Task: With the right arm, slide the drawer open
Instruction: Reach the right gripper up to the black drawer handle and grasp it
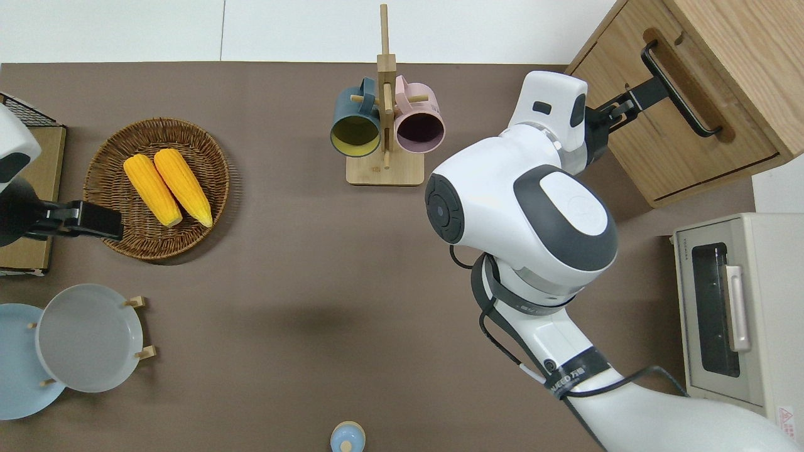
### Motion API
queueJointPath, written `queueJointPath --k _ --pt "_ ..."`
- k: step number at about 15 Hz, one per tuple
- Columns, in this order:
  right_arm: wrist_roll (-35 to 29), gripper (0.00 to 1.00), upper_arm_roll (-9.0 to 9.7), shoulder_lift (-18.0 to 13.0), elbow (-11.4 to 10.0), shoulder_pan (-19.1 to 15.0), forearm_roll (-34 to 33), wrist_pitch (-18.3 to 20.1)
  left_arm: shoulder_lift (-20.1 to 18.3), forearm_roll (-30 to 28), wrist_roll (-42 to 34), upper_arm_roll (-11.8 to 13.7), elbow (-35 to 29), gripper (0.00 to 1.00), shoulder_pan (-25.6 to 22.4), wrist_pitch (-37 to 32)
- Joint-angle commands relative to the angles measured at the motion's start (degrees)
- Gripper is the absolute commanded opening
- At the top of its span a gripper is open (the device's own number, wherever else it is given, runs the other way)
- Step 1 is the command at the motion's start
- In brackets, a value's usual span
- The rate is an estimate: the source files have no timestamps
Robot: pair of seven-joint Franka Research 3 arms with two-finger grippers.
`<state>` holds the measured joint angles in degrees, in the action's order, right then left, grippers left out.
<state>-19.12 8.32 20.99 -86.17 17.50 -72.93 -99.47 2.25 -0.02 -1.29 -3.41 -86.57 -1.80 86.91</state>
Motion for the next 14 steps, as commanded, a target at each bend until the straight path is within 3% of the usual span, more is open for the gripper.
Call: queueJointPath --k 1,6,14 --pt "-3.0 0.983 0.38 2.3 -2.8 -1.8 -9.9 -1.3 0.7 1.0 -0.6 -0.4 1.5 0.99 -0.2 -1.1" --pt "-7.8 0.983 0.29 4.5 -6.3 -4.6 -19.1 -1.3 0.7 1.0 -0.6 -0.4 1.5 0.99 -0.2 -1.1" --pt "-8.6 0.979 -0.06 7.3 -6.4 -7.7 -27.3 -1.3 0.7 1.0 -0.6 -0.4 1.4 0.99 -0.2 -1.1"
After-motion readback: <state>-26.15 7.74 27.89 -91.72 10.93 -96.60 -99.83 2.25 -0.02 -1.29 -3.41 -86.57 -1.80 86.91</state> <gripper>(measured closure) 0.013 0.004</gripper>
